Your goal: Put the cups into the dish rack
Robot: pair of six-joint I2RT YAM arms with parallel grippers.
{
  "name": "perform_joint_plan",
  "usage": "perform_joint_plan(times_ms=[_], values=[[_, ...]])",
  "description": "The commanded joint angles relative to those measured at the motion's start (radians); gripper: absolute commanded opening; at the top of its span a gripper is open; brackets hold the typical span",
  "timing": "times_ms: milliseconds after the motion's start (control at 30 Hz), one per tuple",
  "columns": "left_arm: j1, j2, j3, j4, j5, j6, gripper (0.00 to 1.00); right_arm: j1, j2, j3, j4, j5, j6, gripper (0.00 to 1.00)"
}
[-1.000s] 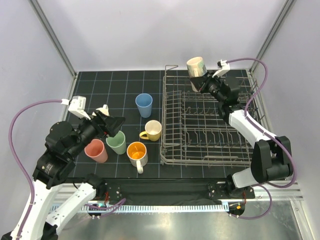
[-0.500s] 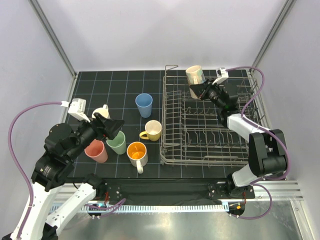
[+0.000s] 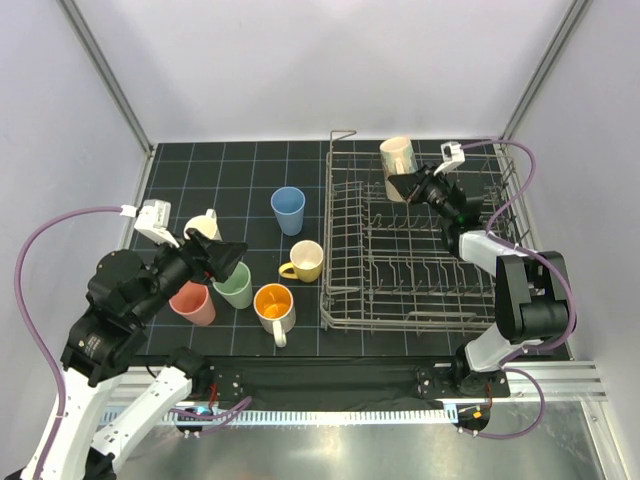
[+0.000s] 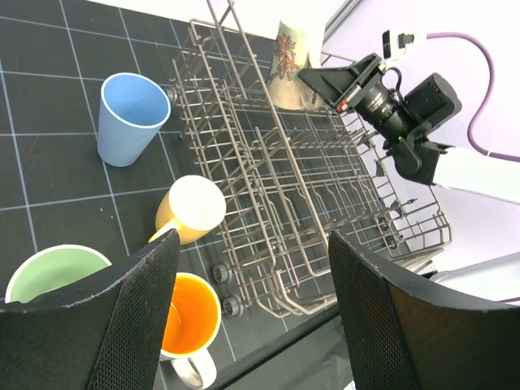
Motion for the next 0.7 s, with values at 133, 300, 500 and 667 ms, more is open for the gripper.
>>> perform_joint_plan(times_ms=[133,300,500,667], values=[[-0.002,0.001,-0.001,0.005,0.000,0.001,0.72,-0.009,-0.028,-0.063,0.213,-0.015,-0.019,0.04],[-0.002,-0.005,-0.009,0.004,-0.006,-0.011,0.72,-0.010,-0.050,-0.080,0.083,0.017,-0.081,0.04],[-0.002,-0.011,-0.012,0.001,-0.025,-0.033,0.72,-0.010,-0.065,-0.046,-0.144,0.033,-0.147,0.19],[-0.002,0.010,0.015,-0.050,-0.122,-0.070,0.70,-0.010,-0.096,-0.009,-0.310,0.083,-0.177,0.43]])
